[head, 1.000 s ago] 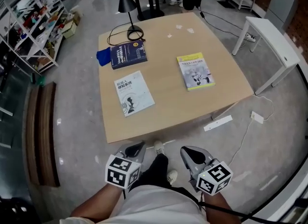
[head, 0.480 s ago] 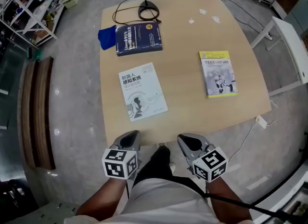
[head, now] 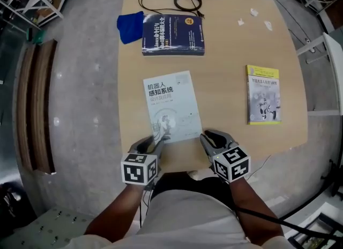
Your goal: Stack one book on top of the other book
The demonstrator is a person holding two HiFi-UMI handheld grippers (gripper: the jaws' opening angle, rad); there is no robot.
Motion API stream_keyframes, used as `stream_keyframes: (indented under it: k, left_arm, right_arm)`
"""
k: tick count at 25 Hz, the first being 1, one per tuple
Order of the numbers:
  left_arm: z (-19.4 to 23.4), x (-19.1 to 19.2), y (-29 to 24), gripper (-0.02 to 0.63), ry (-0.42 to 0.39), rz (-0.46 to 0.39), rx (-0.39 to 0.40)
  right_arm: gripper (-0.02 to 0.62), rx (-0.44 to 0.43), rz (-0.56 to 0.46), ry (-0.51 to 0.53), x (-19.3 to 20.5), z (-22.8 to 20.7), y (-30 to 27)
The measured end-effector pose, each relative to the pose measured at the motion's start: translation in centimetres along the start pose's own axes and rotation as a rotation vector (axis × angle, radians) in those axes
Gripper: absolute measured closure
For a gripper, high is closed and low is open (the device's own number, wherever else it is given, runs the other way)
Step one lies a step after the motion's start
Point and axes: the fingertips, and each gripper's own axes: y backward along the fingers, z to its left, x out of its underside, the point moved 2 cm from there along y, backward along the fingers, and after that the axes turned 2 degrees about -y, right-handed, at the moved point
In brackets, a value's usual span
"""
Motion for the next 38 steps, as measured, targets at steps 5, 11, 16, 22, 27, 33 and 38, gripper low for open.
stream_keyframes:
  k: [5,11,16,22,27,33,38]
  left_arm:
    - [0.5,-0.2,-0.9,0.394,0.069,0.030,0.057]
    - [1.1,-0.5,-2.3,0.391,0.080,0.033,0.066]
    - [1.5,-0.3,-2.8,0.399,0.114,0.033,0.063]
    - [0.7,0.8,-2.1,0.408,0.076,0.047,0.080]
    - [1.0,0.8,-2.1,0.422,0.062,0.072,0.081]
    - [0.3,2.4,-1.8,0.423,0.076,0.078,0.080]
    - [-1.3,4.8,-0.5,0.433,0.103,0.059,0.064]
  right_arm:
    - [0.420,0.035,0.097,-0.042,0.3,-1.1,-2.5]
    - [0.407,0.024,0.161,-0.107,1.4,-1.9,-5.0]
    - [0.407,0.016,0.178,-0.067,1.5,-1.6,-5.2]
    - [0.407,0.009,0.182,-0.031,2.1,-0.6,-3.8]
    - [0.407,-0.007,0.208,-0.009,2.4,-0.3,-3.9]
    - [0.407,-0.031,0.211,-0.024,4.4,0.4,-2.7]
    - [0.407,-0.058,0.205,-0.014,7.2,1.4,-0.6]
